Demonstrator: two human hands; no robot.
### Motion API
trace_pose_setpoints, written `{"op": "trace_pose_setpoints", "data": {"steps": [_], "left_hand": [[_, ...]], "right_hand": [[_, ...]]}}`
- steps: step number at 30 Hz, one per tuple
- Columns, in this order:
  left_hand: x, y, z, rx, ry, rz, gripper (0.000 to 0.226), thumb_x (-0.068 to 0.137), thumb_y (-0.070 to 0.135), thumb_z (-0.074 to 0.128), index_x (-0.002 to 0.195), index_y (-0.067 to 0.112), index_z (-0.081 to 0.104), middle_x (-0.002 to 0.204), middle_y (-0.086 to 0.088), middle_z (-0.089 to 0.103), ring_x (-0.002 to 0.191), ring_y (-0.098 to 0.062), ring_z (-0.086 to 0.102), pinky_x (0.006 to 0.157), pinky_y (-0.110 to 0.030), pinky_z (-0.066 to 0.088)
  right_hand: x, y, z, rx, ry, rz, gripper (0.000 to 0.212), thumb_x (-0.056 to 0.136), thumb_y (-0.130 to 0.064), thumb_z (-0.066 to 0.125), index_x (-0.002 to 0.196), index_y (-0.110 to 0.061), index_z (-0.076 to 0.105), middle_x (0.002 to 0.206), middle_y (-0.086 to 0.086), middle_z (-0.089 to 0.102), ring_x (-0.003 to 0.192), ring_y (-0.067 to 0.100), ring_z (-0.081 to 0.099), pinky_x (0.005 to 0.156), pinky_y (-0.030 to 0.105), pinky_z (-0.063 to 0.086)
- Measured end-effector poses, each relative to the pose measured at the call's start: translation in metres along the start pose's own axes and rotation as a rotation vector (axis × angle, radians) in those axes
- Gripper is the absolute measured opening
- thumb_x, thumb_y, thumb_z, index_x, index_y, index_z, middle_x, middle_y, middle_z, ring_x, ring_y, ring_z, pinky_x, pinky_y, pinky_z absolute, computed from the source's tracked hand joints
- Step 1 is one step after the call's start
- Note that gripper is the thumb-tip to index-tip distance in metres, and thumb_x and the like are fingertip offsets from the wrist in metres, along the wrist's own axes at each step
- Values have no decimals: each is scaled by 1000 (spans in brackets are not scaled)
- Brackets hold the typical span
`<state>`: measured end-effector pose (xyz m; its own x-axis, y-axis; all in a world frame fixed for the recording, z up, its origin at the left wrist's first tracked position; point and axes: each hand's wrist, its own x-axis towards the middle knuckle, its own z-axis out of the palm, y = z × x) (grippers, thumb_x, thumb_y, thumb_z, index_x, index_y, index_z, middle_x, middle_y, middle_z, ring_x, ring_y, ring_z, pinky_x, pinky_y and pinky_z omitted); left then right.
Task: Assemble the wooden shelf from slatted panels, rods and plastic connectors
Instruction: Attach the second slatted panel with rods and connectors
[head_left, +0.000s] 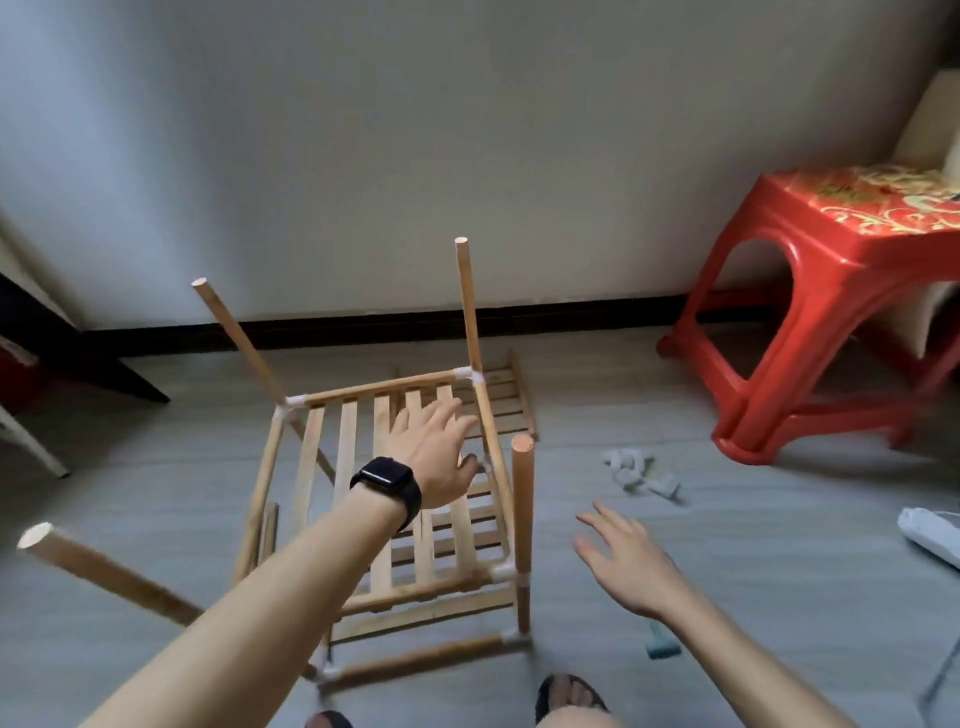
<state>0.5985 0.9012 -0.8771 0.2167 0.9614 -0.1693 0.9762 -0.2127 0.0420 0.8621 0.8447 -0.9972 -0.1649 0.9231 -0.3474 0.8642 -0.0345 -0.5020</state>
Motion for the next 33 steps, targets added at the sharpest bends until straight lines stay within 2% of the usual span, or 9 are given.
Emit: {"op": "trace_pose_setpoints", "data": {"steps": [3, 8, 12, 15, 18, 22, 28, 31, 33], "left_hand": [[42, 9, 30, -80, -70, -20, 65, 101, 54, 37, 158, 32, 17, 168, -1, 0, 154, -25, -1, 123, -54, 3], [105, 1, 62, -80, -21, -51, 73, 96, 66, 29, 159, 38, 4, 167, 1, -12, 154, -28, -11, 122, -58, -3], [109, -2, 94, -291, 27, -118, 73, 89, 62, 19, 155, 48, -8, 166, 9, -17, 153, -16, -15, 121, -56, -7], [110, -2, 104, -339, 91, -122, 70, 90, 59, 19, 154, 50, -9, 165, 13, -19, 152, -10, -15, 122, -54, -10], [113, -6, 105, -362, 97, -111, 71, 90, 59, 21, 155, 49, -7, 165, 13, -18, 153, -11, -13, 122, -53, -10], [112, -5, 107, -383, 94, -110, 72, 89, 59, 21, 156, 48, -5, 166, 11, -15, 153, -12, -12, 122, -53, -10], [108, -4, 106, -353, 77, -114, 72, 91, 58, 18, 156, 45, -10, 166, 10, -16, 153, -12, -13, 122, -54, -10], [103, -3, 102, -333, 74, -109, 68, 94, 57, 15, 156, 43, -11, 166, 10, -15, 153, -13, -12, 122, -53, -10], [102, -5, 93, -249, 46, -98, 64, 99, 56, 15, 157, 41, -8, 166, 8, -14, 153, -15, -11, 122, -54, -10]], "right_hand": [[45, 43, 8, -139, -77, 95, 61, 102, -48, 39, 157, -27, 25, 167, 0, 12, 152, 25, 15, 121, 38, 21], [140, 85, 11, -272, -161, 223, 69, 97, -47, 45, 158, -26, 20, 167, 9, 6, 149, 36, 19, 118, 46, 29], [199, 102, 8, -275, -115, 317, 70, 95, -40, 50, 157, -29, 20, 166, 10, 2, 142, 40, 31, 113, 46, 34], [226, 115, 10, -301, -124, 392, 66, 95, -33, 50, 155, -30, 23, 166, 9, -1, 143, 39, 32, 115, 42, 31], [239, 124, 21, -233, -152, 436, 69, 92, -19, 47, 156, -26, 25, 166, 10, 14, 142, 37, 36, 116, 44, 33], [229, 123, 44, -211, 22, 425, 42, 93, -9, 52, 136, -6, 50, 146, 18, 42, 127, 37, 51, 104, 41, 45], [173, 114, 86, -237, 71, 325, 29, 93, -4, 48, 120, -9, 57, 125, 17, 49, 108, 38, 57, 91, 37, 47], [148, 102, 97, -54, 96, 355, 25, 96, -12, 52, 119, -13, 62, 121, 17, 59, 111, 35, 58, 91, 34, 45], [136, 87, 87, 192, 213, 380, 22, 95, -18, 61, 115, -13, 67, 112, 14, 68, 106, 31, 62, 88, 32, 45]]}}
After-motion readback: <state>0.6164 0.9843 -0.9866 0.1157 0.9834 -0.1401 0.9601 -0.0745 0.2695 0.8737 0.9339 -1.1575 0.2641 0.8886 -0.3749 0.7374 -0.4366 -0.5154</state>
